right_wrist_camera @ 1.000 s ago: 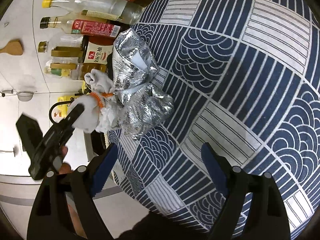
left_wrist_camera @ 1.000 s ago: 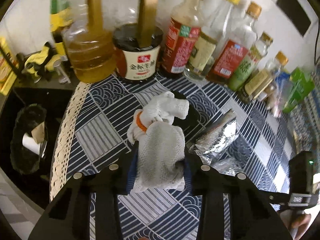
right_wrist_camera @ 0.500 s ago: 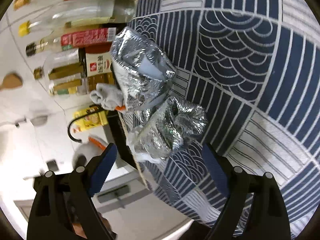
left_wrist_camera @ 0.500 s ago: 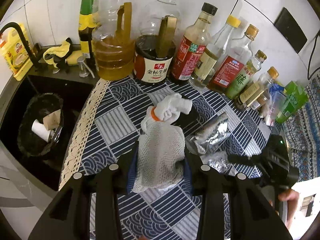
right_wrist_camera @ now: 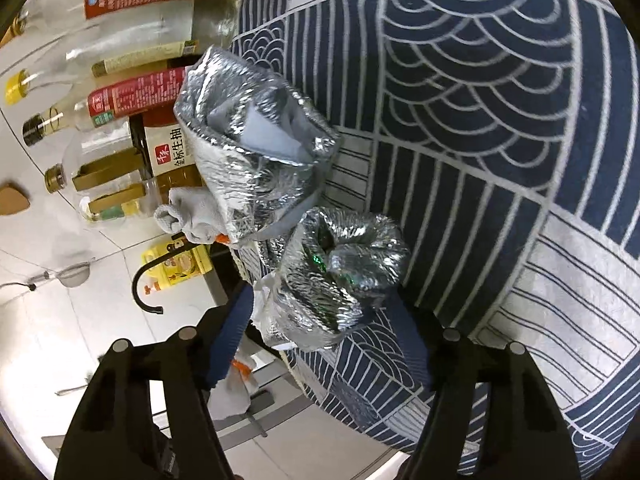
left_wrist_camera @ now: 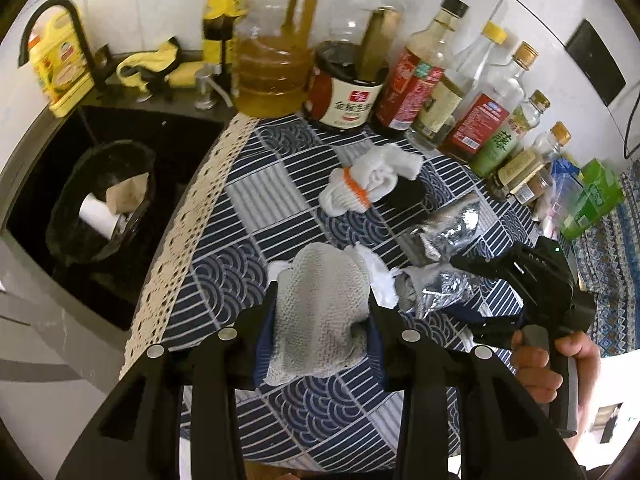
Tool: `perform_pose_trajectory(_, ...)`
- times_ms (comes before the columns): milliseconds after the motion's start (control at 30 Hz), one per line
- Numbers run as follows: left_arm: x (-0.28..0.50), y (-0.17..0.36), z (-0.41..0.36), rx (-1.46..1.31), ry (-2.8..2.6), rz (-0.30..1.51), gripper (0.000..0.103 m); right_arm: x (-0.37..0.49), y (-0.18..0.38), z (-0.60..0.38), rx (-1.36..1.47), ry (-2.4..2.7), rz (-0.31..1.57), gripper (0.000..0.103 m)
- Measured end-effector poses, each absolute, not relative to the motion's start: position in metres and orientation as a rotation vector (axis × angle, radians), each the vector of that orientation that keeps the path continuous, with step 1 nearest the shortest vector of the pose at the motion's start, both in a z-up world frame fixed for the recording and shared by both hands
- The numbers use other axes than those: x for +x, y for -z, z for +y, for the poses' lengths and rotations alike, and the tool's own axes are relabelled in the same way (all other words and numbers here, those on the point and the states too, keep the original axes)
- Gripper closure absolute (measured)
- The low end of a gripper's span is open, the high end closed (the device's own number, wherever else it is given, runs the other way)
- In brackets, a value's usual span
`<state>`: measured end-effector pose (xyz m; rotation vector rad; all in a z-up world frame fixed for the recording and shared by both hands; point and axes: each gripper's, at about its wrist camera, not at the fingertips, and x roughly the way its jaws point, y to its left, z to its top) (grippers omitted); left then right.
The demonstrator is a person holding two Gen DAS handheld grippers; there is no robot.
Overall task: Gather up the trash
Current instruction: 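Lower the right gripper onto the crumpled foil wrapper and close it, then carry the white cloth and foil wrapper over the trash bin and open both grippers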
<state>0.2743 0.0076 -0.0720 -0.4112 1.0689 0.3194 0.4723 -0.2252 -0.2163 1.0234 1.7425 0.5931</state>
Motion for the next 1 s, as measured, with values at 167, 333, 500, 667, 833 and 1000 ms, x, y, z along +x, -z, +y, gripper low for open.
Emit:
perform_pose_trajectory(167, 0.262, 0.075, 0.018, -0.436, -0.323, 1.072, 0.066, 0.471, 0.219, -0.224, 1.028, -0.591, 1.711, 0.049)
perform_pose_trajectory(333, 0.262, 0.082, 0.033, -0.476, -0.290, 1.068, 0.066, 0.465, 0.206, -0.234, 0.991, -0.564, 1.668, 0.049)
perform_pose_trajectory(500, 0.273, 0.088, 0.050, -0.484, -0.190, 1.052, 0.066, 0.451, 0.184, -0.237, 0.943, -0.523, 1.601, 0.049)
perform_pose_trajectory(667, 0.283, 0.078, 0.082, -0.438, -0.098, 1.040, 0.066, 0.428, 0.152, -0.223, 0.849, -0.460, 1.535, 0.049)
perform_pose_trajectory(833, 0.277, 0.066, 0.128, -0.436, -0.068, 0.997, 0.066, 0.408, 0.111, -0.199, 0.752, -0.454, 1.460, 0.049)
perform_pose_trajectory(1000, 0.265, 0.065, 0.179, -0.436, -0.045, 0.972, 0.066, 0.383, 0.074, -0.143, 0.574, -0.466, 1.408, 0.049)
